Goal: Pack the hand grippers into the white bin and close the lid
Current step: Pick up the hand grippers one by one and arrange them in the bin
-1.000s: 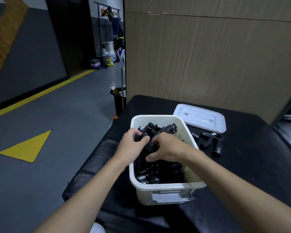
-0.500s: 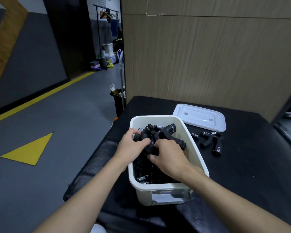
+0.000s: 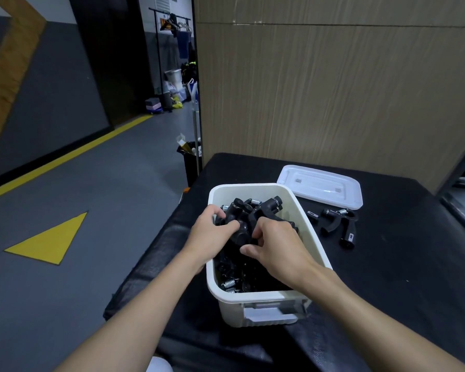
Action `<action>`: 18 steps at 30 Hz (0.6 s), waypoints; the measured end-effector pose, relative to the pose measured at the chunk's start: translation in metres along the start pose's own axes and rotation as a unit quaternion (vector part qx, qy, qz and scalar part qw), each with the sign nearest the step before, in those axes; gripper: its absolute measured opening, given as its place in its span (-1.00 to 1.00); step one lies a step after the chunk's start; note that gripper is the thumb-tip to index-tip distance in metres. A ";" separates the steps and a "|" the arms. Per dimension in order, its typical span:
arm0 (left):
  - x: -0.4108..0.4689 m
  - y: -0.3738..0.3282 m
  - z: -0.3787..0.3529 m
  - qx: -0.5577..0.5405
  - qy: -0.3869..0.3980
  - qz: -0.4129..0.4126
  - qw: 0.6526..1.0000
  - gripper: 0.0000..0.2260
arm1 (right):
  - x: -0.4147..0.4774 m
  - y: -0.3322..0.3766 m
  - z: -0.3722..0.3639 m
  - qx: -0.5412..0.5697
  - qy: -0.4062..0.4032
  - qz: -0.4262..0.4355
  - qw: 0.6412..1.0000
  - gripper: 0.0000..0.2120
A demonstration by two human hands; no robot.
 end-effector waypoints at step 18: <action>-0.004 -0.006 0.002 -0.017 0.018 -0.023 0.999 -0.68 | 0.014 -0.007 -0.003 0.190 0.133 -0.141 0.962 -0.79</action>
Point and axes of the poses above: each hand's wrist, its own x-axis towards the middle knuckle, its own z-axis out of the back of the hand, y = z × x, the point moved 6 cm from there along x, towards the middle knuckle, and after that the axes turned 3 degrees about x, right-handed, at the moved point
